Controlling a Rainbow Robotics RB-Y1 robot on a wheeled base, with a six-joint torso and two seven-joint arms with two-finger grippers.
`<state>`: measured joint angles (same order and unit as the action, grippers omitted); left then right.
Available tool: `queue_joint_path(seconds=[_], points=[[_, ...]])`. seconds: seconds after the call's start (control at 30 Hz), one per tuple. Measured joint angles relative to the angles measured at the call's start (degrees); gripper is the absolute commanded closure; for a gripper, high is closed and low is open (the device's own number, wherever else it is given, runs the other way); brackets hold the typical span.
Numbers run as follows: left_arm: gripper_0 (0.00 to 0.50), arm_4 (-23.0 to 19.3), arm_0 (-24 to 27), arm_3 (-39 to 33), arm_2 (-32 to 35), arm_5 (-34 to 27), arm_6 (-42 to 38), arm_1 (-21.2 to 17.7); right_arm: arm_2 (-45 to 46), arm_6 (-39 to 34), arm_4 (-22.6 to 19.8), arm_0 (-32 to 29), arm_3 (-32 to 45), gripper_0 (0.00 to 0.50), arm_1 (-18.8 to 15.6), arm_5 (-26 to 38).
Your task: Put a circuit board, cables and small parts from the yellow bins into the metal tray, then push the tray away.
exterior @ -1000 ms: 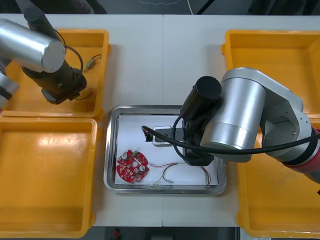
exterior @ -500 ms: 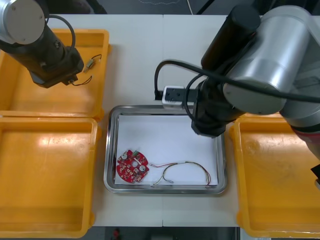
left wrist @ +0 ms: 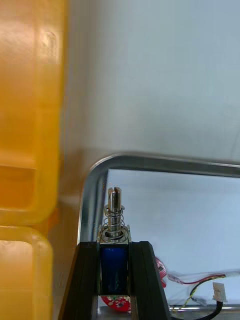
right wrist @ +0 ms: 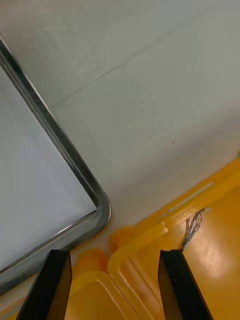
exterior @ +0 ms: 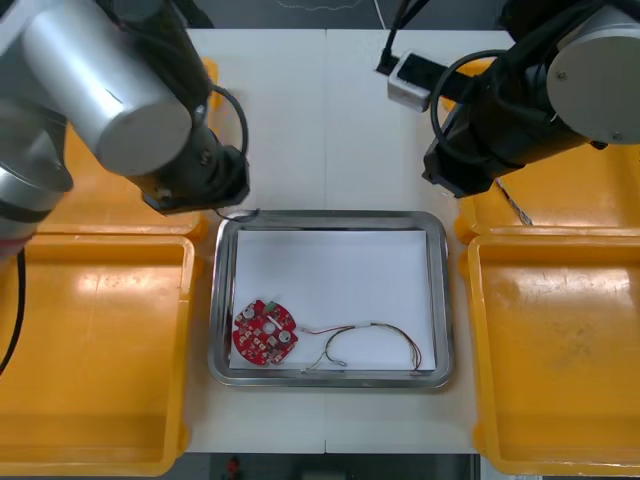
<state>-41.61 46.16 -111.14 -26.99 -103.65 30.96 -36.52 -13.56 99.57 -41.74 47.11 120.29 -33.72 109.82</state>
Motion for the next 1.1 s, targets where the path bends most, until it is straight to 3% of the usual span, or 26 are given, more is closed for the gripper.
queue_joint_path(seconds=[0.27, 0.63, 0.7, 0.77, 0.8, 0.87, 0.9, 1.1], points=[[0.499, 6.1, 0.0, 2.08, -10.39, 2.8, -2.54, 3.81, 6.07, -5.69, 0.33, 0.02, -5.71, 0.0, -1.48, 0.0], [0.491, 10.12, 0.0, 11.15, -17.03, 8.81, -2.54, 6.93, 13.99, -7.5, 7.6, 0.02, -16.14, 0.0, -1.58, 0.0], [0.41, 10.84, 0.0, 11.76, -17.62, 9.5, -2.54, 7.11, 14.43, -7.49, 8.19, 0.02, -18.2, 0.0, -1.66, 0.0], [0.271, 11.36, -0.04, 11.99, -18.08, 10.19, -2.54, 7.17, 14.48, -7.48, 8.6, 0.02, -20.67, 0.0, -1.82, 0.0], [0.224, 11.59, -0.07, 12.01, -18.2, 10.51, -2.54, 7.19, 14.48, -7.47, 8.71, 0.02, -21.93, 0.0, -1.93, 0.0], [0.027, 12.16, -0.23, 12.01, -18.37, 10.94, -2.53, 7.2, 14.48, -7.44, 8.81, 0.03, -24.77, 0.0, -2.19, 0.0], [0.0, 12.38, -0.3, 12.01, -18.47, 10.99, -2.54, 7.21, 14.48, -7.38, 8.86, 0.03, -26.06, 0.0, -2.31, 0.0], [0.0, 12.57, -0.32, 11.93, -18.84, 11.0, -2.54, 7.22, 14.48, -6.42, 8.97, 0.03, -32.78, 0.0, -2.47, -0.12]])
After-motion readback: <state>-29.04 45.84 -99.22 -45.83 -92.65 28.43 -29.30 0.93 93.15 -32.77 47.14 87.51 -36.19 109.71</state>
